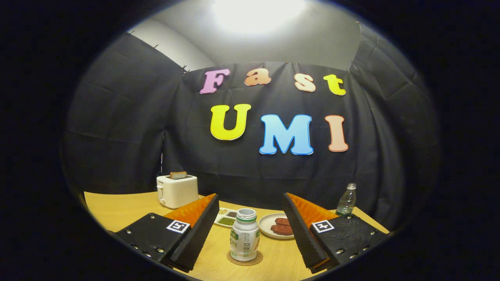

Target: Take the bottle from table, then pour the juice into the cup, finally place the bottle on the coaster

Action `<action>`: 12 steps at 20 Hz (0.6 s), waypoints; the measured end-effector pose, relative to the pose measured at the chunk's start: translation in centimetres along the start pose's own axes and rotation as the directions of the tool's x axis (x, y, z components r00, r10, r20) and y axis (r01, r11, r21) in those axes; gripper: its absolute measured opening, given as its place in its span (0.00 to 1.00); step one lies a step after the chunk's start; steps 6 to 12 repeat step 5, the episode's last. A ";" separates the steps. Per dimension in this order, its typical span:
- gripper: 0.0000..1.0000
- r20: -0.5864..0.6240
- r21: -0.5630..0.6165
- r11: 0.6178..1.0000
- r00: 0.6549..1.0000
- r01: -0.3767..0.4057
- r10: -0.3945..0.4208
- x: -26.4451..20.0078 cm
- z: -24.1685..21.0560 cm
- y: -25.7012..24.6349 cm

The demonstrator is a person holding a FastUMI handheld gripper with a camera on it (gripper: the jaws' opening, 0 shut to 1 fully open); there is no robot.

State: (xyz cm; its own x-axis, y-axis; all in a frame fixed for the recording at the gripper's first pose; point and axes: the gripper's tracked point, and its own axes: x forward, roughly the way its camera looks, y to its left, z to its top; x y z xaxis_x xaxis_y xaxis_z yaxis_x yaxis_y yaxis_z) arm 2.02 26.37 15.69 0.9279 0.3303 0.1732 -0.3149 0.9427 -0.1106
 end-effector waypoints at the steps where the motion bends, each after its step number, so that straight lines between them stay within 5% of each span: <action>1: 0.98 0.008 0.005 1.000 1.000 0.006 -0.006 -0.6 1.0 -0.4; 12: 0.98 0.034 0.013 0.999 0.999 0.037 -0.037 -2.8 3.8 -2.8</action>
